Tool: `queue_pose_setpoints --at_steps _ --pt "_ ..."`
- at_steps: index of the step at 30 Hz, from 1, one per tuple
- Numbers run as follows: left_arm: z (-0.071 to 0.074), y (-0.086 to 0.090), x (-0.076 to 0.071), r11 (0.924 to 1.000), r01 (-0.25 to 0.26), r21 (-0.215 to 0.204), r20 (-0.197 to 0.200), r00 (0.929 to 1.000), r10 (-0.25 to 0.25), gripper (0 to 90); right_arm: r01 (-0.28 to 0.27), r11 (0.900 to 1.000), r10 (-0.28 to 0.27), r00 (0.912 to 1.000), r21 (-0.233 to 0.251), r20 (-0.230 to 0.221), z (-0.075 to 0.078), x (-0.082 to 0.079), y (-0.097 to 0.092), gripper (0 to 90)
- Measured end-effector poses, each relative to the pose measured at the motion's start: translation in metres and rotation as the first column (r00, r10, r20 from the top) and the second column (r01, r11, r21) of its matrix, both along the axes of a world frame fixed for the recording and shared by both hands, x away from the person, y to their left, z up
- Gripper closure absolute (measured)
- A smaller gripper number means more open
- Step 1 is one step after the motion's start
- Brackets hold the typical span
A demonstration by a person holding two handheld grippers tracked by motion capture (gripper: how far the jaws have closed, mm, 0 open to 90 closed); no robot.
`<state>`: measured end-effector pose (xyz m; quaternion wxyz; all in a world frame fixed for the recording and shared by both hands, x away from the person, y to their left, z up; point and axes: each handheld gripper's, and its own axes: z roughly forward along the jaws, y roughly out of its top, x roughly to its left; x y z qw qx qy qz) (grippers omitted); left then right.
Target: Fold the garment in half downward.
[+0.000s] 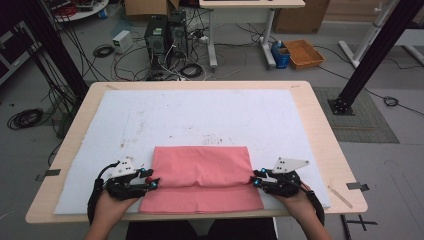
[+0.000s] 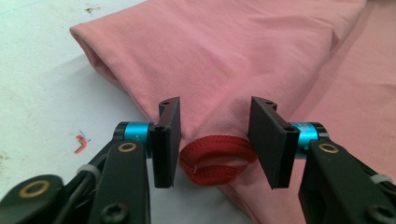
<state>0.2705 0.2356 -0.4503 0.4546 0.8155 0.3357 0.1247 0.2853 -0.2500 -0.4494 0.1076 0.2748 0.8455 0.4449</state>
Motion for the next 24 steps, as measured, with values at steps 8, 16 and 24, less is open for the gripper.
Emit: queue_pose_setpoints --at_steps 8,16,24 --pt "0.0 0.001 -0.003 0.9999 0.009 0.015 -0.009 0.9999 -0.009 80.6 -0.015 0.9996 0.015 0.9996 -0.026 0.025 0.0 -0.004 0.002 84.9" --pt "0.007 0.009 -0.008 0.9979 0.035 -0.056 0.016 0.9993 -0.034 85.1 0.0 0.9999 0.0 0.9983 0.014 0.058 0.007 -0.009 -0.003 85.7" --pt "0.011 0.02 -0.027 0.9882 0.096 -0.119 0.04 0.995 -0.091 85.1 0.004 0.9995 -0.006 0.9968 0.032 0.079 0.011 -0.031 -0.01 85.9"
